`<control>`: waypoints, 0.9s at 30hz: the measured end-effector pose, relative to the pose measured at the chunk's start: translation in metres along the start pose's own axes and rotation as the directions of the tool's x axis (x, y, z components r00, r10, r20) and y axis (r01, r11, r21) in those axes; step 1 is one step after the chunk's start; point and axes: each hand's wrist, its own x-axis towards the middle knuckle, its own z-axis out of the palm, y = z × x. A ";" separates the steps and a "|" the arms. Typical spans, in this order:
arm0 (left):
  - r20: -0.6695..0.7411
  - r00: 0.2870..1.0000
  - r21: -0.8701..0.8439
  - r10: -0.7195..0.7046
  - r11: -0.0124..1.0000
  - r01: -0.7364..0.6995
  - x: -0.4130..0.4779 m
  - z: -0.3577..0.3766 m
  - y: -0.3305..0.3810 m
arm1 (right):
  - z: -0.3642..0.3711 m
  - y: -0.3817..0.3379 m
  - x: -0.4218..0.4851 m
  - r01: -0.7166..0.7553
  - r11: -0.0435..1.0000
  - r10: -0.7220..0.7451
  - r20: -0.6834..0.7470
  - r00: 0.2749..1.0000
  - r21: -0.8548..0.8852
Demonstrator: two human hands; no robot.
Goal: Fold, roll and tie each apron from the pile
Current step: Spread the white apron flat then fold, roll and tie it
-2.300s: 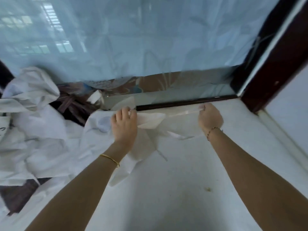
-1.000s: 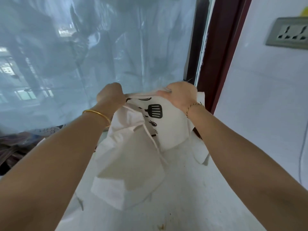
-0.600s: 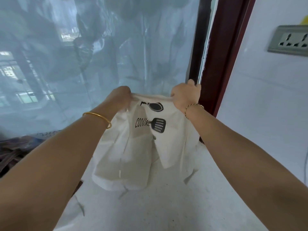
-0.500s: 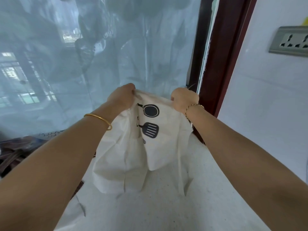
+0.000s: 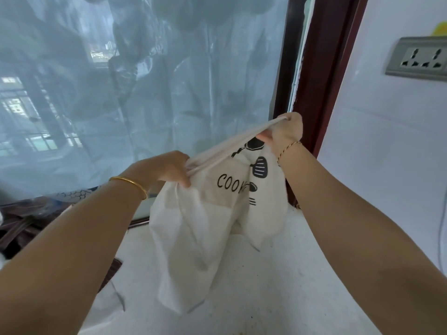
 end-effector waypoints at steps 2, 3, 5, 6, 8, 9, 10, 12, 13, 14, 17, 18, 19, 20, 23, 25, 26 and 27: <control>0.048 0.997 -0.053 -0.061 0.997 0.063 -0.005 0.001 -0.013 | -0.008 0.002 0.014 0.091 0.992 -0.097 -0.058 0.994 -0.091; 0.070 0.993 -0.087 -0.094 0.991 0.100 -0.006 0.003 -0.019 | -0.013 0.004 0.020 0.117 0.981 -0.130 -0.075 0.989 -0.153; 0.105 0.981 -0.119 -0.160 0.978 0.172 -0.007 0.006 -0.025 | -0.021 0.011 0.028 0.186 0.904 -0.229 -0.069 0.971 -0.384; 0.087 0.979 -0.105 -0.184 0.976 0.192 -0.006 0.008 -0.027 | -0.025 0.016 0.030 0.240 0.804 -0.298 -0.020 0.954 -0.545; -0.089 0.964 -0.088 -0.250 0.966 0.243 -0.002 0.010 -0.027 | -0.034 0.024 0.027 0.337 0.566 -0.349 0.152 0.925 -0.752; -0.201 0.930 -0.129 -0.308 0.949 0.286 0.000 0.009 -0.026 | -0.038 0.028 0.025 0.379 0.470 -0.323 0.243 0.914 -0.798; -0.281 0.878 -0.249 -0.387 0.913 0.323 0.003 0.006 -0.025 | -0.042 0.032 0.024 0.405 0.408 -0.282 0.309 0.908 -0.818; -0.387 0.755 -0.562 -0.530 0.784 0.263 0.004 -0.003 -0.018 | -0.045 0.035 0.022 0.444 0.337 -0.263 0.370 0.891 -0.830; -0.448 0.692 -0.678 -0.566 0.719 0.150 0.003 -0.009 -0.012 | -0.044 0.035 0.021 0.493 0.287 -0.311 0.407 0.859 -0.821; -0.545 0.626 -0.726 -0.558 0.687 -0.020 0.000 -0.016 -0.005 | -0.039 0.034 0.021 0.552 0.268 -0.387 0.437 0.812 -0.790; -0.885 0.335 -0.456 -0.324 0.749 -0.480 -0.010 -0.027 0.007 | -0.024 0.018 0.014 0.711 0.475 -0.634 0.358 0.685 -0.519; -0.955 0.218 -0.286 -0.202 0.822 -0.492 -0.012 -0.027 0.006 | -0.024 0.014 0.013 0.734 0.502 -0.670 0.332 0.664 -0.457; -0.994 0.092 -0.088 -0.054 0.901 -0.426 -0.014 -0.026 0.002 | -0.029 0.014 0.013 0.760 0.436 -0.707 0.339 0.621 -0.482; -0.992 0.020 0.113 0.123 0.954 -0.277 -0.015 -0.021 -0.006 | -0.037 0.020 0.015 0.779 0.333 -0.722 0.388 0.573 -0.531; -0.820 0.249 0.547 0.515 0.834 0.078 -0.015 0.023 -0.030 | -0.085 0.070 0.018 0.710 0.112 -0.538 0.558 0.632 -0.695; -0.600 0.582 0.682 0.548 0.731 0.014 -0.026 0.065 -0.033 | -0.123 0.114 0.010 0.607 -0.063 -0.240 0.603 0.761 -0.792; -0.436 0.759 0.712 0.484 0.701 -0.038 -0.032 0.087 -0.030 | -0.139 0.135 0.004 0.565 -0.148 -0.093 0.580 0.809 -0.812; -0.258 0.893 0.724 0.370 0.686 -0.075 -0.036 0.109 -0.025 | -0.152 0.151 -0.003 0.521 -0.214 0.022 0.529 0.848 -0.826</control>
